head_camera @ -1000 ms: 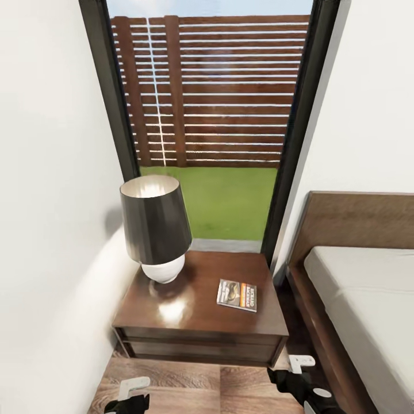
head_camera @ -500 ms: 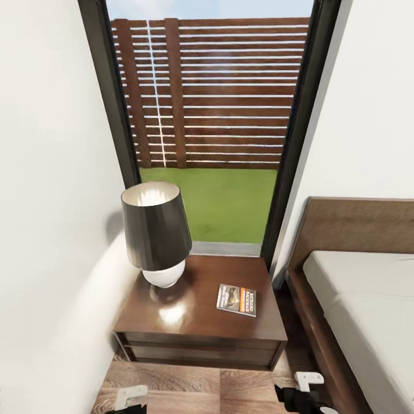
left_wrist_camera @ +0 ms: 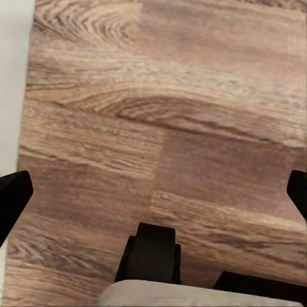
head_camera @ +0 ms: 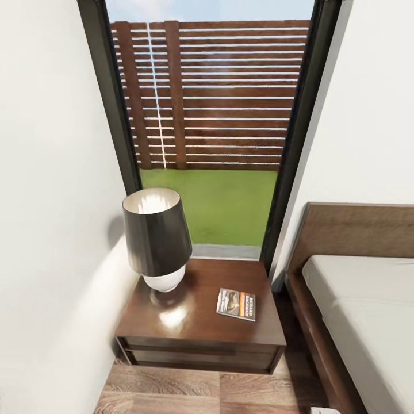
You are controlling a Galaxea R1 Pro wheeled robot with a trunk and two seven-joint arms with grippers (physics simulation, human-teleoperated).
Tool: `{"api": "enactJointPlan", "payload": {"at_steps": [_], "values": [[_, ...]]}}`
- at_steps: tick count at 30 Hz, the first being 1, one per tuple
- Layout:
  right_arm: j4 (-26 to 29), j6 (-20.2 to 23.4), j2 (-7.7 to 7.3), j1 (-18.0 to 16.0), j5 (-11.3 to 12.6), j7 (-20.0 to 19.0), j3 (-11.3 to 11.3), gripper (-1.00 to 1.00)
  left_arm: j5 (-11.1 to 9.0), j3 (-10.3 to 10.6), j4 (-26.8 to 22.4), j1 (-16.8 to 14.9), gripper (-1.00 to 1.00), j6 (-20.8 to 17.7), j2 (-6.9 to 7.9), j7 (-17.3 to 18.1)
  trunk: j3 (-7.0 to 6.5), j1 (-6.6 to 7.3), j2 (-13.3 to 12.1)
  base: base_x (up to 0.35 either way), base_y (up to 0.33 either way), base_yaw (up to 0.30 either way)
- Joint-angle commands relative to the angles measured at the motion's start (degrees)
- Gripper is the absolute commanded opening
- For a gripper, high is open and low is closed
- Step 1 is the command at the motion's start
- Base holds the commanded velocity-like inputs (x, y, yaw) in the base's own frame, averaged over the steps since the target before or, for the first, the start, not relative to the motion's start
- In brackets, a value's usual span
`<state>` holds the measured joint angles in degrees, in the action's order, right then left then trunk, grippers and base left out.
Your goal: In the bedroom, move the book from the bed onto either nightstand, and place the two sandals side by side next to the bed.
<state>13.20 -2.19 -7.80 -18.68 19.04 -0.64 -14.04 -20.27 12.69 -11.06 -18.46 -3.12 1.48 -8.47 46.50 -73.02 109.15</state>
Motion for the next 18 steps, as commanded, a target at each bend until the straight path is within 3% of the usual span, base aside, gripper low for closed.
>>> {"api": "enactJointPlan", "payload": {"at_steps": [1,6,12,18], "values": [[-0.6,-0.2,-0.02,0.0,0.6,-0.1,-0.4,1.0,-0.5,0.5,0.3,0.0,1.0,-0.3,0.08,-0.2,-0.14,0.23,-0.4,0.0,0.0,0.0],[-3.7,-0.3,0.29,0.0,0.6,-0.1,-0.5,1.0,-1.0,0.5,2.5,0.0,1.0,-0.3,0.23,0.9,-1.04,1.33,-2.4,0.0,0.0,0.0],[-12.3,-0.1,1.47,0.0,0.8,-0.1,-0.4,1.0,-2.9,0.5,8.1,0.7,1.0,-0.3,0.67,2.6,-2.12,2.65,-4.8,0.0,0.0,0.0],[-14.4,-0.1,1.72,0.5,0.8,0.0,-0.4,1.0,-3.0,0.5,9.3,3.0,1.0,-0.3,1.33,3.5,-3.19,3.97,-7.2,0.0,0.0,0.0]]}}
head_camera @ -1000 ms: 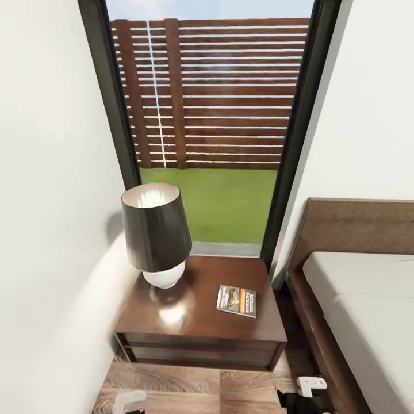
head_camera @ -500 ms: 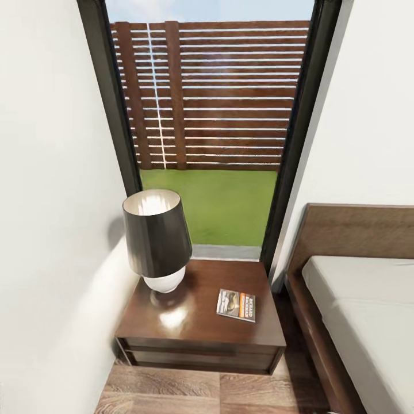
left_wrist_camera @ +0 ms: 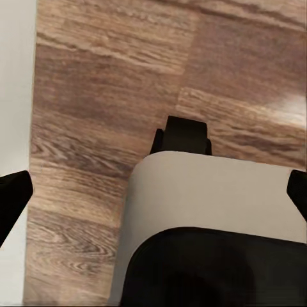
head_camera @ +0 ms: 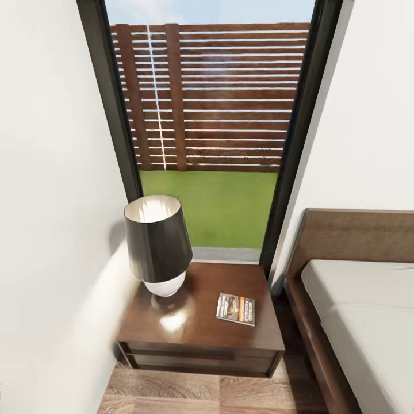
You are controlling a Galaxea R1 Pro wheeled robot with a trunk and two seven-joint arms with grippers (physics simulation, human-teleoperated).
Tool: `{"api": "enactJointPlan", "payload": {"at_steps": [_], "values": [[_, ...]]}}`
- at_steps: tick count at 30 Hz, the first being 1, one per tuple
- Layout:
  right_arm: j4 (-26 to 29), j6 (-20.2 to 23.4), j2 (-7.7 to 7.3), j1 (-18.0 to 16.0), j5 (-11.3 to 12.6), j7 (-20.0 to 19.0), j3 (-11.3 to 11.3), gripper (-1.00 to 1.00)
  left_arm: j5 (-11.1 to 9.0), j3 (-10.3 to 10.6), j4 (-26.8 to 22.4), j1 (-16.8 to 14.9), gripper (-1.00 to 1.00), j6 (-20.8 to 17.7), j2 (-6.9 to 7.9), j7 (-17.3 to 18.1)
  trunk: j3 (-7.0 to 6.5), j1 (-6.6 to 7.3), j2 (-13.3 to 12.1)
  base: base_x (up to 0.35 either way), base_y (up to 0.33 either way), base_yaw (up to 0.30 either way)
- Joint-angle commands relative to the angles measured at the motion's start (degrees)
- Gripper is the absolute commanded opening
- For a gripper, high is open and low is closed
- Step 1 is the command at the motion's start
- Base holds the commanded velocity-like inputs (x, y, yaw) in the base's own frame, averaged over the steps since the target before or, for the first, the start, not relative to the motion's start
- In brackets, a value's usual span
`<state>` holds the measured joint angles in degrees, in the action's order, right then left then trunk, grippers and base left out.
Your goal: In the bedroom, move the book from the bed onto either nightstand, and place the two sandals side by side next to the bed.
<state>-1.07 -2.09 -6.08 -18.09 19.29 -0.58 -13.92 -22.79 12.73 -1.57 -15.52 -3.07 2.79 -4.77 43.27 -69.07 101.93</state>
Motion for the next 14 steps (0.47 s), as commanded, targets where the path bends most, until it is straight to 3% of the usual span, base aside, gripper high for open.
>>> {"api": "enactJointPlan", "payload": {"at_steps": [1,7,14], "values": [[-0.1,-0.2,0.01,0.0,0.5,0.0,-0.5,1.0,-0.5,0.5,-0.1,0.1,1.0,-0.3,0.07,-0.2,-0.14,0.23,-0.4,0.0,0.0,0.0],[-0.2,-0.2,0.3,0.0,0.6,0.0,-0.5,1.0,-0.3,0.5,-0.1,1.1,1.0,-0.4,1.43,-0.2,-1.22,1.55,-2.8,0.0,0.0,0.0],[-0.2,-0.2,0.77,0.0,0.6,0.0,-0.5,1.0,-0.1,0.6,-0.1,1.6,1.0,-0.4,1.73,-0.2,-2.47,3.09,-5.6,0.0,0.0,0.0]]}}
